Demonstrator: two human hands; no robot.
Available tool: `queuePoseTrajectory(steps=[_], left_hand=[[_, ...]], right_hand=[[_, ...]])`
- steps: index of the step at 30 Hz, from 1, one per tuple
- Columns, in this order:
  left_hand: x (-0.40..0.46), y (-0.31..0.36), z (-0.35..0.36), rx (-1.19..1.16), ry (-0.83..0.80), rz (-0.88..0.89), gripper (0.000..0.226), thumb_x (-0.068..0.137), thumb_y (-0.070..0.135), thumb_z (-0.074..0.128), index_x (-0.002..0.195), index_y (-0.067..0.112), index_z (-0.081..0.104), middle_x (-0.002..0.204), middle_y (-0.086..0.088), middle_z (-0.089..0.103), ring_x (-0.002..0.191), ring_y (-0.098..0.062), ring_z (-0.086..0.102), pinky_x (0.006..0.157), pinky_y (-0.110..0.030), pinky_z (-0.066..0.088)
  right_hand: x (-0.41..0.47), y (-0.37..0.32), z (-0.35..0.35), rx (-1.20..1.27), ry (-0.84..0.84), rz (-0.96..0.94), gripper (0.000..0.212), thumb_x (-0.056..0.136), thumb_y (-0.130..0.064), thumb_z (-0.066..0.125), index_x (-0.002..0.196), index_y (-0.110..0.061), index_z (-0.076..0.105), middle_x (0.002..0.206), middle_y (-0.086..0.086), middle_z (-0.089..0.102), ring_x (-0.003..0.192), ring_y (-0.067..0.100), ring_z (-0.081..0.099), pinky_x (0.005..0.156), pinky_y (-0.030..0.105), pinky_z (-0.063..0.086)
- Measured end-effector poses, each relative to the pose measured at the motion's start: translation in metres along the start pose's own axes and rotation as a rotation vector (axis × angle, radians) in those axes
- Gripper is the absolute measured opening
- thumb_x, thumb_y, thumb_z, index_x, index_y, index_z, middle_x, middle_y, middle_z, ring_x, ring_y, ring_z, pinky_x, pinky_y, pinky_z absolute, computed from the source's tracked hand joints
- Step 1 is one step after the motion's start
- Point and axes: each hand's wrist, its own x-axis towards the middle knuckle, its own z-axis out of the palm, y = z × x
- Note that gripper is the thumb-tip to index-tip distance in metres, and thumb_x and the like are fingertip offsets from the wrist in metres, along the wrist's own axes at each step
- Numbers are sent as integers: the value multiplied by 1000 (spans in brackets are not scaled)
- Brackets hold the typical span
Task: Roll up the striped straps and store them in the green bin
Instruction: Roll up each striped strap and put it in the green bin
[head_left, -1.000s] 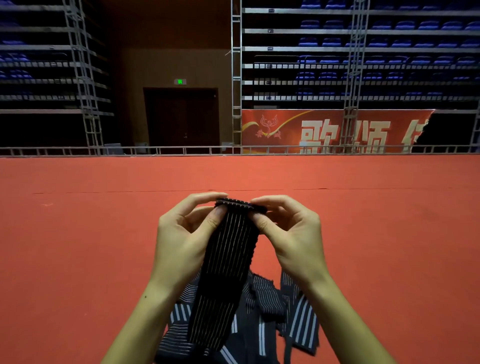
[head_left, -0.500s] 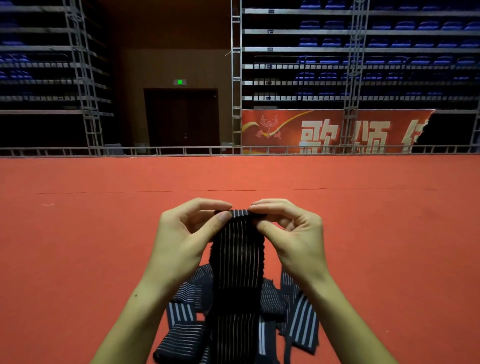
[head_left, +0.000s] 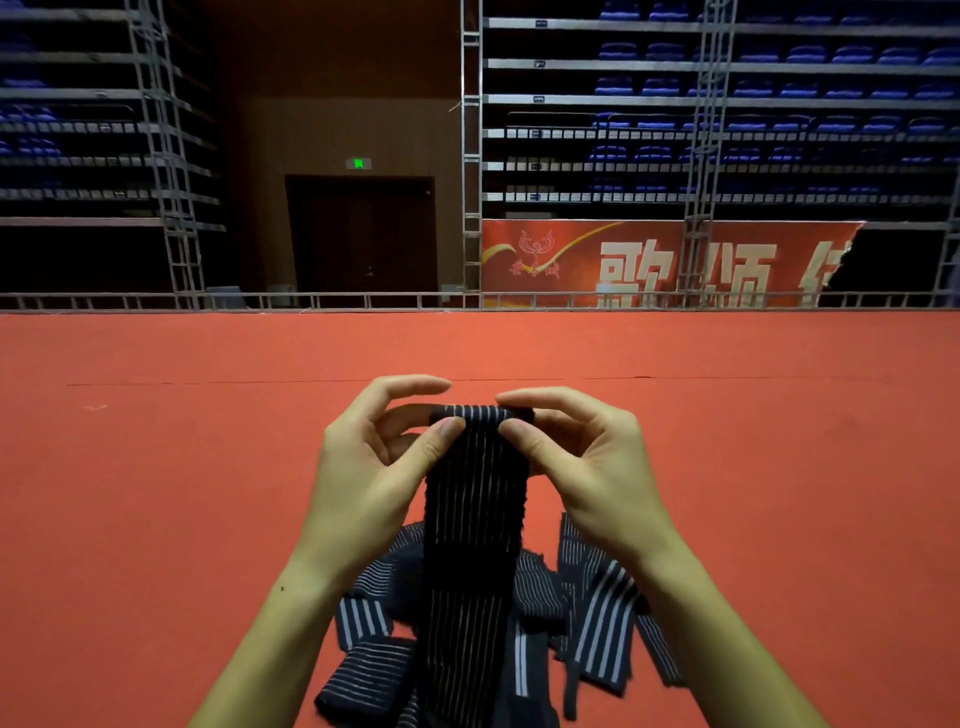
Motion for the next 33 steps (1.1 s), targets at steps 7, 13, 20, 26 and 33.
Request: queuePoseTrajectory(steps=[7,13,20,26,33], left_hand=[[4,4,-1,73,-81,-6,15,94,11,75,108,5,75,97,-13,81,94,-28,81,82,-35,66],[2,-4,1,1,-132,-81,14,96,8,73,110,5,76,98,-13,82,93,-19,80,77,-22,59],[9,-20,-2,23,-97,-59,20,94,-1,75,113,7,75,103,-10,82,97,-16,80,78,-20,60],[8,-32,-6,80,-75,-66,28,91,-5,77,116,9,74,110,-6,81,107,-18,78,91,-23,59],[-10,-38,-7,90,-18,-160,20,93,24,75,110,14,76,98,-7,83,94,-17,80,79,-25,62]], right_hand=[[-2,0,3,-28,7,-80,24,94,6,76,109,-12,79,105,3,82,102,22,79,88,36,63],[-2,13,1,-23,41,-89,24,90,12,76,103,-8,81,105,6,82,105,24,78,94,39,63],[0,25,2,-23,-2,36,30,93,7,75,110,-17,79,105,3,82,97,28,78,86,43,65],[-1,33,4,-24,-72,109,17,101,-14,73,118,-18,75,98,11,81,92,30,79,79,53,65],[-10,46,13,-28,22,59,20,97,-2,75,109,-18,79,100,2,81,92,18,77,75,30,59]])
